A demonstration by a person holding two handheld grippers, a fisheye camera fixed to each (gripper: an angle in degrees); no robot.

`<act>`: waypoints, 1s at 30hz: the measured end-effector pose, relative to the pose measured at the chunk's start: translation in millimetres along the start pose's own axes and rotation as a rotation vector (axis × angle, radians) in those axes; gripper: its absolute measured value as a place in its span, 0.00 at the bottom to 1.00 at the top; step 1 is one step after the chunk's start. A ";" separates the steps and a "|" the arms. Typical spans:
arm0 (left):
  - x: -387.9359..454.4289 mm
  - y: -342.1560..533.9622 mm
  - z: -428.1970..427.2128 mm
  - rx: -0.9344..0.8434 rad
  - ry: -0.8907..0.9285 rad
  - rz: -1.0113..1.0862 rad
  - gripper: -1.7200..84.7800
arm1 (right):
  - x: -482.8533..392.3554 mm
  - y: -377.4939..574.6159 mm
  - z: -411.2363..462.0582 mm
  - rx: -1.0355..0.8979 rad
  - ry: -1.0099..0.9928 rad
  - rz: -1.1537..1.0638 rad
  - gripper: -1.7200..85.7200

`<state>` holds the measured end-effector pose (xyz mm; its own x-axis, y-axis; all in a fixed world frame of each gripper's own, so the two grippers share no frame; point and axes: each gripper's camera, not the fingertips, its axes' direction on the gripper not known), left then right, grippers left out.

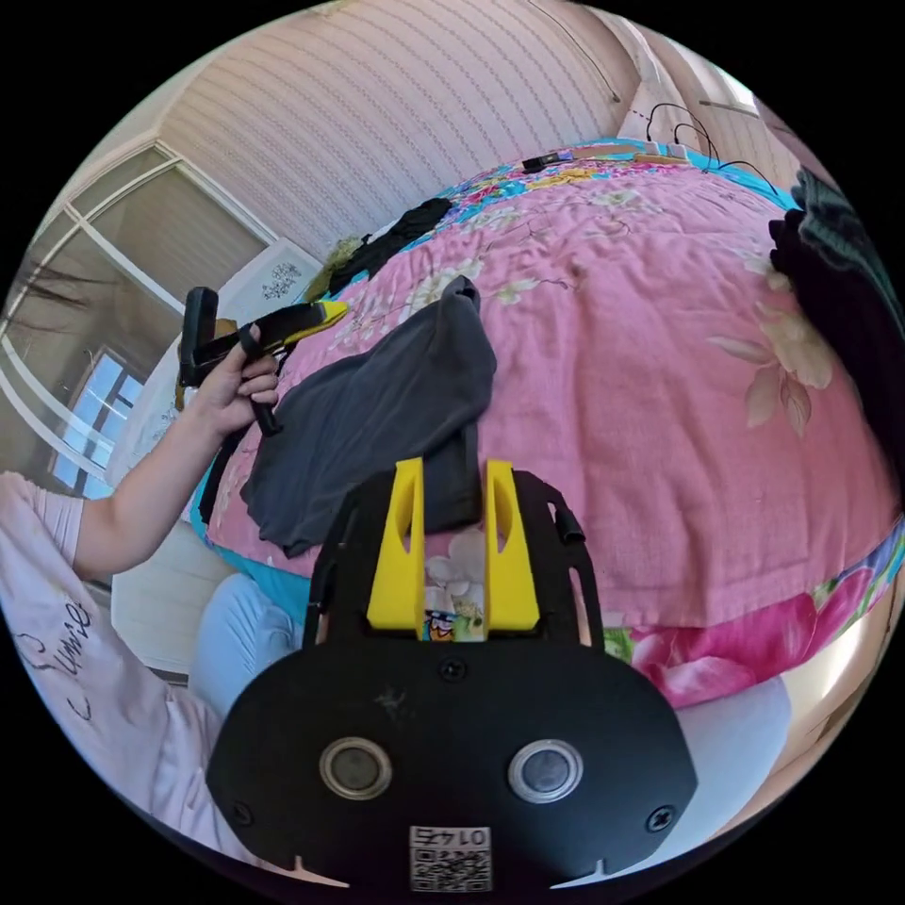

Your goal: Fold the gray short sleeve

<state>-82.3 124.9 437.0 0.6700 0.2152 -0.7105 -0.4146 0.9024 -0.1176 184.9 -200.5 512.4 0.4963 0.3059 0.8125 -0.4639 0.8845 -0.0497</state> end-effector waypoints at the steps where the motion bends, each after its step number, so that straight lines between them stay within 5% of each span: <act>1: -2.0 -20.7 13.6 -0.018 -0.009 -0.011 0.09 | -1.0 0.2 0.6 -0.003 0.012 -0.022 0.10; 16: 20.7 -133.4 119.4 -0.340 -0.100 0.133 0.01 | -5.6 2.2 3.9 0.003 -0.103 -0.141 0.04; 30: -65.3 -92.1 -63.1 -0.159 -0.304 -0.005 0.01 | -145.4 -20.9 38.9 -0.021 -0.525 -0.515 0.04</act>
<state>-126.7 4.3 450.5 0.8150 0.3344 -0.4733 -0.4860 0.8392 -0.2439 93.8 -277.1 418.0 0.2283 -0.3542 0.9069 -0.2499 0.8790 0.4062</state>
